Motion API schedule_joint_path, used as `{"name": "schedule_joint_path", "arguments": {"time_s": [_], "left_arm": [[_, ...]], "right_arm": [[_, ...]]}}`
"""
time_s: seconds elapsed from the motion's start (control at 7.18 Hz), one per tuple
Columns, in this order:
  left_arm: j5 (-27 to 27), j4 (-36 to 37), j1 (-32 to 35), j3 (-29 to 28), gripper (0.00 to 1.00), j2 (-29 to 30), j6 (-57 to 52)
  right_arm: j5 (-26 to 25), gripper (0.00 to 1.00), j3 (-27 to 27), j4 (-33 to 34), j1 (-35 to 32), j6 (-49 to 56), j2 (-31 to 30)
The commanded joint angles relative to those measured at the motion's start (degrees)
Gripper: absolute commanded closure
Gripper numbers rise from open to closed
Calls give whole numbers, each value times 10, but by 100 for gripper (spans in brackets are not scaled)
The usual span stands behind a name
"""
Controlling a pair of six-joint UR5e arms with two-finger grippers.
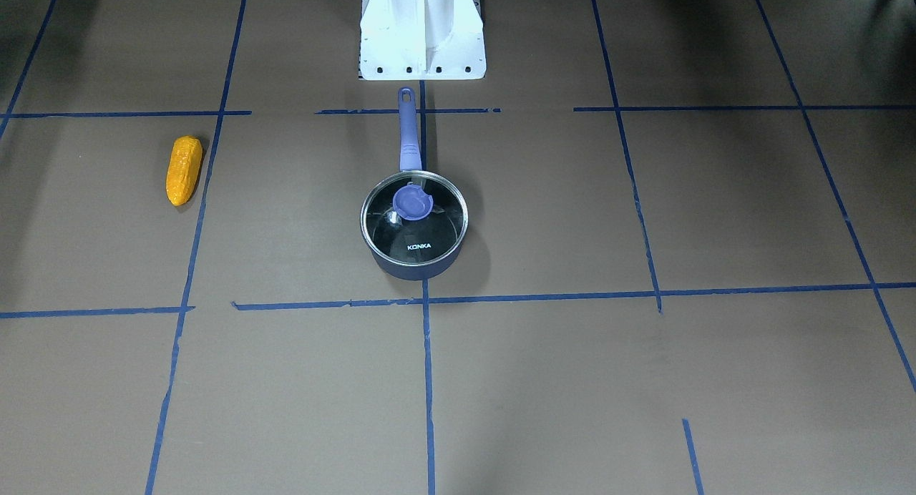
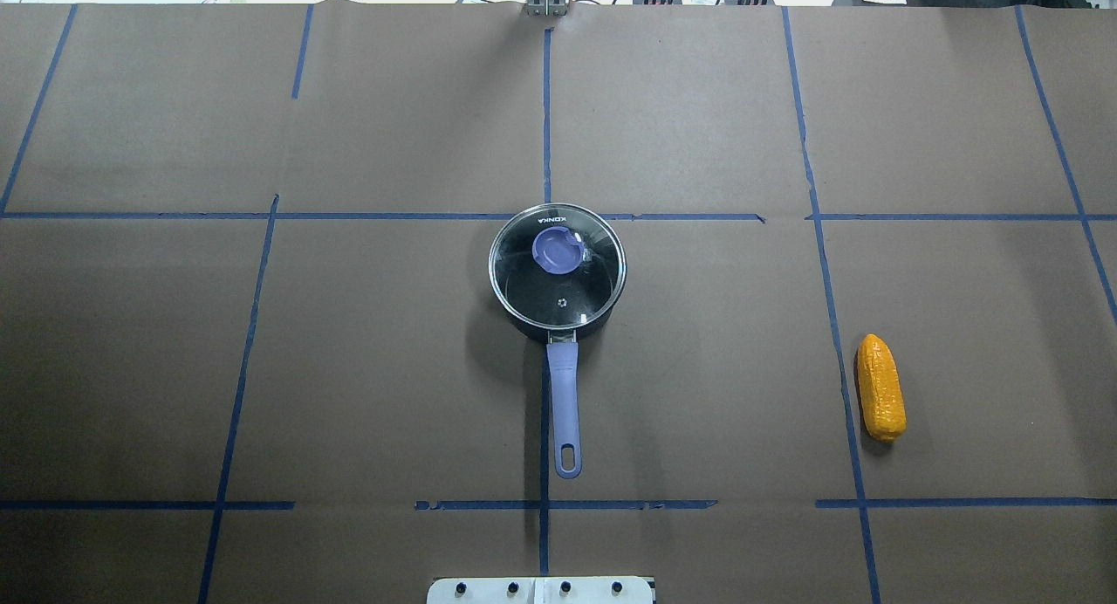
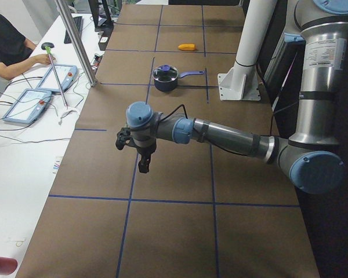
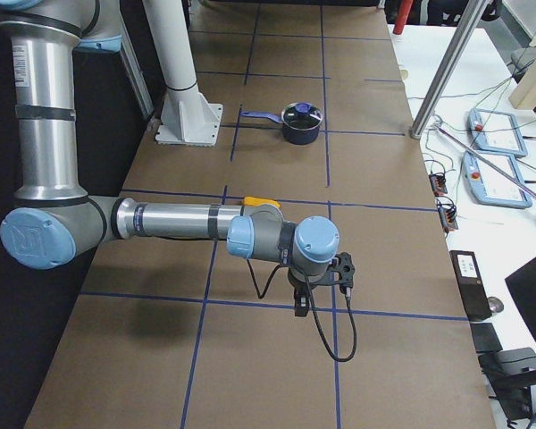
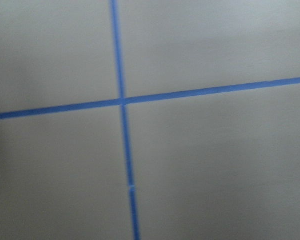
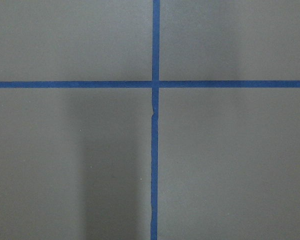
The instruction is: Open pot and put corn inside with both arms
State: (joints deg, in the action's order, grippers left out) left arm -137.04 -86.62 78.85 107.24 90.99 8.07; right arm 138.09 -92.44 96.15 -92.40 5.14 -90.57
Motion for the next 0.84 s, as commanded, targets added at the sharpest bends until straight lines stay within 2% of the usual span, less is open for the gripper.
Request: {"name": "schedule_joint_path", "arguments": {"time_s": [0.0,0.14,0.28,0.42,0.56,0.7], "left_arm": [[2,2,-101,68,0,50,139],[8,5,-139,82,0,86,203],[19,61,-182,82,0,157,256],[54,161,-214,82,0,245,280],[92,223,-254,79,0,305,307],[97,224,-288,72,0,329,356]], "right_arm": [[1,0,5,0,1,0,15],[2,0,3,0,1,-2,21],[2,0,4,0,1,0,22],[3,0,5,1,2,0,22],[3,0,5,0,2,0,22],[3,0,3,0,2,0,22]]}}
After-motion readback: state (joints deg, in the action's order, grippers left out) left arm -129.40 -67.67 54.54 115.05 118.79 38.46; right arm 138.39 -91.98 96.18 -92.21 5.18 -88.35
